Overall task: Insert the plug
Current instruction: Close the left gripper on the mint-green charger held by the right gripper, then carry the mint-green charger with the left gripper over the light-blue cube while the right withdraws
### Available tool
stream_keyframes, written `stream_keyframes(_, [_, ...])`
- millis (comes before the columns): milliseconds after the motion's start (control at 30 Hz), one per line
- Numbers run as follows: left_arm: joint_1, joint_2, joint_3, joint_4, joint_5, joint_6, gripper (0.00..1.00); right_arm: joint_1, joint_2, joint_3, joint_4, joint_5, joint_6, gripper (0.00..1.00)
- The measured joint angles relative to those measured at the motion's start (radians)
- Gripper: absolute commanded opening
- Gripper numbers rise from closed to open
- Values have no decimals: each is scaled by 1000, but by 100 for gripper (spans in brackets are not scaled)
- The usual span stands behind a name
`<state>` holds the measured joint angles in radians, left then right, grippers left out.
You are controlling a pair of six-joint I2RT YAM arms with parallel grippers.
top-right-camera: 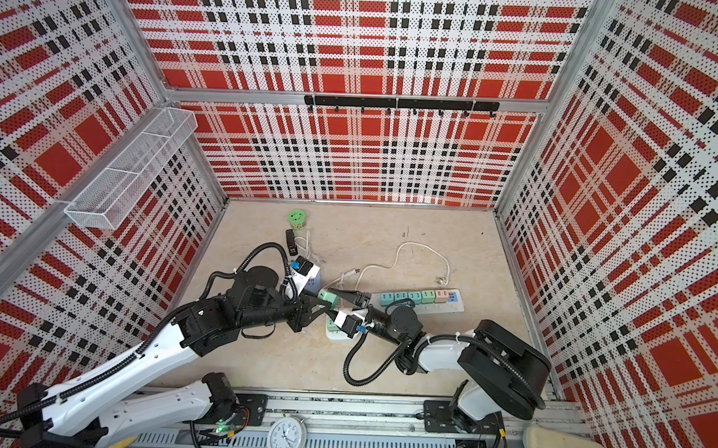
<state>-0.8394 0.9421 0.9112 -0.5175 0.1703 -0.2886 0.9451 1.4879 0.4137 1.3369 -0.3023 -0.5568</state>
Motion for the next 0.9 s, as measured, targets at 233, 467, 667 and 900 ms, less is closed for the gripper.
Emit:
stream_keyframes(233, [34,32,168,-70,-47,121,0,20,-116,-30,5,60,35,100])
stream_keyframes(467, [117,51,322,-157,-73,499,0,17,-367,-143,-118,210,59,100])
stream_keyframes(667, [253,145,307,-235,-38,904,0,-67,-595,-125,-447,383,128,100])
stream_keyframes(900, [401,388,341,-364,-18,1145,0,-202,-668,-113,-694,532,254,100])
